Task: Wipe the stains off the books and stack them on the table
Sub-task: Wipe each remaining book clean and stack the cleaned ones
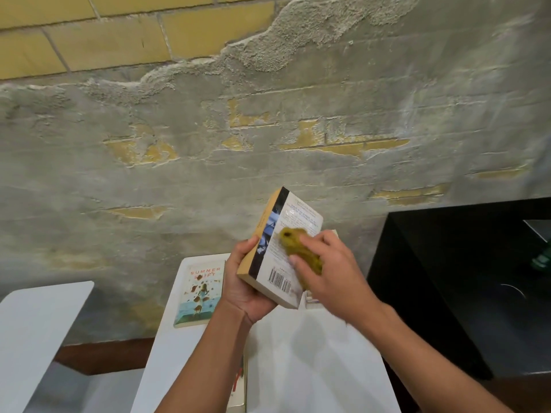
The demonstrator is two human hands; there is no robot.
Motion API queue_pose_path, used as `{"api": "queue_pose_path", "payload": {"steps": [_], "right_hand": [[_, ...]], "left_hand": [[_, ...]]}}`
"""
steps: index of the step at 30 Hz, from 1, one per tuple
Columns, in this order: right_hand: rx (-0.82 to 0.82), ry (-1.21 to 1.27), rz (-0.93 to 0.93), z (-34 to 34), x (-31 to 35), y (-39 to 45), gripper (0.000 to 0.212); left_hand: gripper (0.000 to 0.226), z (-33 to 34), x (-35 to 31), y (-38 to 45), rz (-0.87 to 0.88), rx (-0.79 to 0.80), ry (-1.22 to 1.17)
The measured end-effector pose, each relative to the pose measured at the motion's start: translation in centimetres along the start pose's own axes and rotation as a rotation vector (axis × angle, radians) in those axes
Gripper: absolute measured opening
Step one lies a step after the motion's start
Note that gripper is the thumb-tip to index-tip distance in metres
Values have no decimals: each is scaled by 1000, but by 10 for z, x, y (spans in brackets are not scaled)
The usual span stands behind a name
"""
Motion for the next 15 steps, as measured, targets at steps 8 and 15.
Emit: {"api": "queue_pose_path", "payload": {"steps": [8, 15], "right_hand": [[-29, -59, 100, -16, 6, 6, 42], [-72, -28, 194, -23, -21, 21, 39]], "left_hand": [[81, 15, 0, 4, 1, 24, 163], [78, 19, -4, 6, 24, 51, 135]]}}
Point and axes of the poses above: each hand's wrist, its own y-axis towards the middle knuckle, its own z-axis out of the palm, x = y × z, the point moved 4 cm from there along y, towards the middle knuckle, and after that the axes turned 8 degrees about -x, right-handed, at the moved point
